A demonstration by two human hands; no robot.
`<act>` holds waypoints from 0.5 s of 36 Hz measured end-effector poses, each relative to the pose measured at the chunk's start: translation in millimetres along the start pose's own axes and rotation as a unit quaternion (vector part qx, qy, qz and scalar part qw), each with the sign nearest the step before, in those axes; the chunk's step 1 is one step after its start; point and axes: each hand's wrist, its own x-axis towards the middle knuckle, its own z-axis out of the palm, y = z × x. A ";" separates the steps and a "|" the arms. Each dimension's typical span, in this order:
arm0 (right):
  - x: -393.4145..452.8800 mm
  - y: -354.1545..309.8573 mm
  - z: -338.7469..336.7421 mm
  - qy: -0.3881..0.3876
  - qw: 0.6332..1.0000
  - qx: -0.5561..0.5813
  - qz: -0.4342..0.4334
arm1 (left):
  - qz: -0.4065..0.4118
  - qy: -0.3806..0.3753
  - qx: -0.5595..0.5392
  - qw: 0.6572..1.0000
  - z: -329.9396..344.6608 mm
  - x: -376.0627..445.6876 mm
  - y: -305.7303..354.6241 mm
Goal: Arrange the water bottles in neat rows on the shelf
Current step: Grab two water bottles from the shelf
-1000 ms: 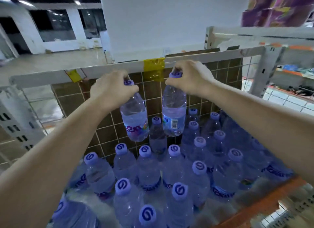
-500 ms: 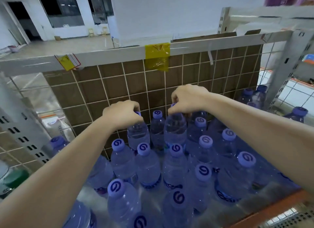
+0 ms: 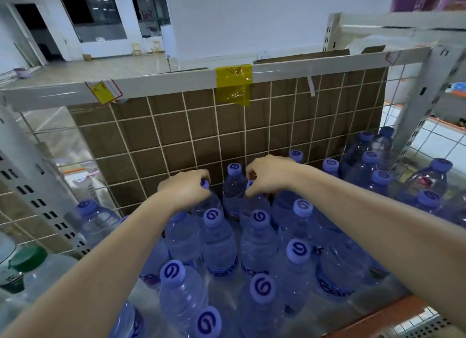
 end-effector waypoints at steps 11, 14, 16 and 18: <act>-39.2 7.0 -8.4 0.088 0.996 -0.006 -0.023 | -0.023 0.068 0.053 0.996 -10.7 -11.0 23.3; -53.9 8.2 -13.4 0.118 0.993 0.021 -0.020 | -0.009 0.088 0.044 0.995 -19.0 -14.8 36.0; -61.9 7.0 -16.5 0.138 0.989 0.040 -0.025 | 0.000 0.095 0.032 0.995 -23.6 -18.6 42.3; -67.7 3.7 -19.5 0.158 0.985 0.054 -0.034 | 0.004 0.109 0.024 0.994 -28.6 -23.8 44.5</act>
